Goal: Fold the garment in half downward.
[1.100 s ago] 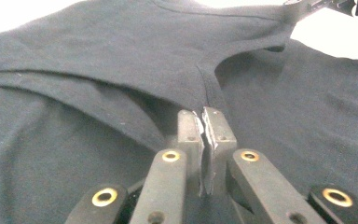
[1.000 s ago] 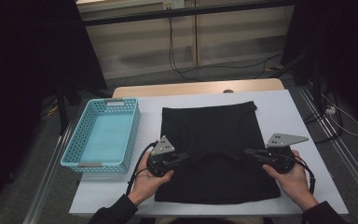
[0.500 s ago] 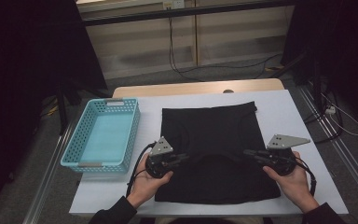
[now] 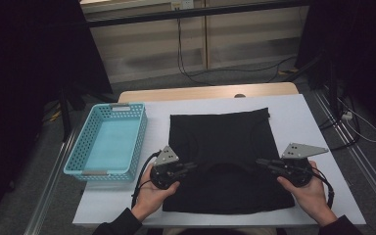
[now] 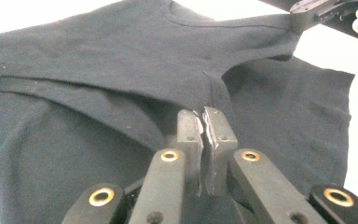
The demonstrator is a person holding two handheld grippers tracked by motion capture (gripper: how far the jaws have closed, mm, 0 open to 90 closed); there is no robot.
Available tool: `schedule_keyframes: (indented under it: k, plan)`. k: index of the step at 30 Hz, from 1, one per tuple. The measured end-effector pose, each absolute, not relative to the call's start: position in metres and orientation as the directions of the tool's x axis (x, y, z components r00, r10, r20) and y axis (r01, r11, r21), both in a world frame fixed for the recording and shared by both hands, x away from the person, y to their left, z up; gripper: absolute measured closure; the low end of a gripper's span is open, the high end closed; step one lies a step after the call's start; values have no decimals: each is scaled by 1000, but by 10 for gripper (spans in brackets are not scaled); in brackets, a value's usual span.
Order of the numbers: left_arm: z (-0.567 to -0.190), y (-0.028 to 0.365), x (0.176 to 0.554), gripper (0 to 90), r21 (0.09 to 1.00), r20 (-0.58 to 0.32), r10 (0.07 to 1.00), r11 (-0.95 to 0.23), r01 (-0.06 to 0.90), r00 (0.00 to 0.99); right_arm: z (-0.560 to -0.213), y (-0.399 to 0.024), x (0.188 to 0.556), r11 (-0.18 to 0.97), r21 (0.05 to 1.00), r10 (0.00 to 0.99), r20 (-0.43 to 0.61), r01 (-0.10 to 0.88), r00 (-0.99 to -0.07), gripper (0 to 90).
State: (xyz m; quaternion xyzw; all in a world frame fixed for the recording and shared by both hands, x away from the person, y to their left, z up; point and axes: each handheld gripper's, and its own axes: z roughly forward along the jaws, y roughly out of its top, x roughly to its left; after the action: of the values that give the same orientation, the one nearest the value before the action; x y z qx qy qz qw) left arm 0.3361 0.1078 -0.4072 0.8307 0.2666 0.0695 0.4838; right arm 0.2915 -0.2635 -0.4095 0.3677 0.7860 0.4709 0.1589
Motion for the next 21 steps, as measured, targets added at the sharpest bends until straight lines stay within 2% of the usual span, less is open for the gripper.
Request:
schedule_keyframes:
  k: [21]
  plan:
    - [-407, 112, 323, 862, 830, -150, 477, -415, 373, 866, -408, -265, 273, 290, 856, 723, 97, 428, -684, 886]
